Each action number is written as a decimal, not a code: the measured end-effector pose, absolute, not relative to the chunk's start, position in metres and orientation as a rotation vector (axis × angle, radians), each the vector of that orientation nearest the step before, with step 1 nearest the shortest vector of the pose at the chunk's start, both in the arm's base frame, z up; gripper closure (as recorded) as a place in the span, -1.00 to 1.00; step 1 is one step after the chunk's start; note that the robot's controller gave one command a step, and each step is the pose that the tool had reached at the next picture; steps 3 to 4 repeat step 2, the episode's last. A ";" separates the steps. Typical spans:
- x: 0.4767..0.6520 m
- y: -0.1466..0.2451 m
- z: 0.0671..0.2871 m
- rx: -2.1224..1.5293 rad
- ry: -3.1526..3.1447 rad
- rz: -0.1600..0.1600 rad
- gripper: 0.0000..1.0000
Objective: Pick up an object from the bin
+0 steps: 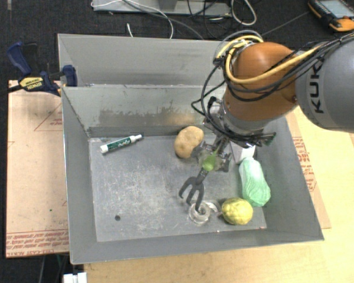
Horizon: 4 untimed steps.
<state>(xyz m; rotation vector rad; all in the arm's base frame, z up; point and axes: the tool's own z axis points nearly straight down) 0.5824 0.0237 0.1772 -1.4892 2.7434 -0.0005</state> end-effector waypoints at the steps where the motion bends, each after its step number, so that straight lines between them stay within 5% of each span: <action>1: 0.581 0.024 0.201 -1.490 2.749 0.006 1.00; 2: 0.583 0.024 0.237 -1.485 2.742 -0.001 1.00; 4: 0.583 0.024 0.237 -1.485 2.742 -0.001 1.00</action>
Offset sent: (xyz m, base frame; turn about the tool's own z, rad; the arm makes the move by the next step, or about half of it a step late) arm -0.0014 0.0003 0.0166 0.0010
